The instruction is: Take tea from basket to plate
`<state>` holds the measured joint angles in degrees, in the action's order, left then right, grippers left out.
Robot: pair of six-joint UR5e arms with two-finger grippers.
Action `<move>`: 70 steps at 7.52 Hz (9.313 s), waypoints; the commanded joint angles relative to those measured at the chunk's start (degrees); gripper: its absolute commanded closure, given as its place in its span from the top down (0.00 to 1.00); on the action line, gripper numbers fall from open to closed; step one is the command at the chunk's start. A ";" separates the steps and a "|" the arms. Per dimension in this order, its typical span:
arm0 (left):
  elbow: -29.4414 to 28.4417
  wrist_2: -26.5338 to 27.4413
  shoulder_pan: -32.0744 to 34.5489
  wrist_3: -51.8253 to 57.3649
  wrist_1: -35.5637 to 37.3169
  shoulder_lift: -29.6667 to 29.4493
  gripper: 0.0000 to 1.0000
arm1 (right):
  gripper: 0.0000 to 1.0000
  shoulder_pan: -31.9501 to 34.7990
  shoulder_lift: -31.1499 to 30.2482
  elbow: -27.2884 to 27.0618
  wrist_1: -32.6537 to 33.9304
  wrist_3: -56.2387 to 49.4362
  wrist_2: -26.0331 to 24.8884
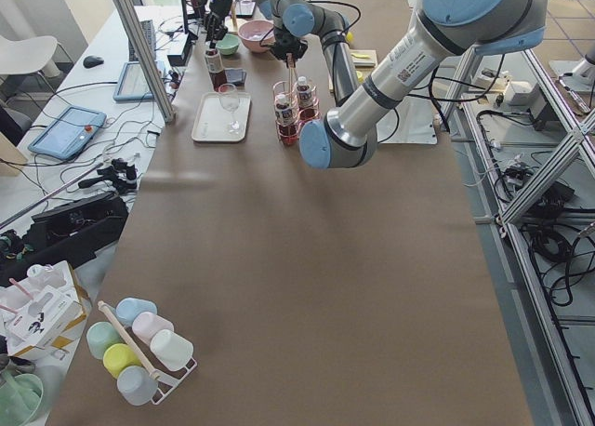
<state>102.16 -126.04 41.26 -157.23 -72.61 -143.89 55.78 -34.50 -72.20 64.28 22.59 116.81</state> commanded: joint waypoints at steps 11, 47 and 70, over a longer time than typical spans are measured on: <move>-0.03 0.00 0.05 0.08 -0.16 0.10 0.00 | 0.00 -4.54 -4.08 3.47 -10.84 1.67 -4.40; -20.78 -0.61 38.72 58.53 5.99 17.58 0.50 | 1.00 29.92 -58.49 -26.68 26.87 -6.42 16.70; 8.42 -5.53 41.69 100.58 -10.53 62.76 0.98 | 1.00 28.25 -57.43 -25.98 26.43 -6.50 14.41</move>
<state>111.48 -131.49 80.93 -76.88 -82.67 -82.56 84.02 -92.02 -98.26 90.81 16.30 131.27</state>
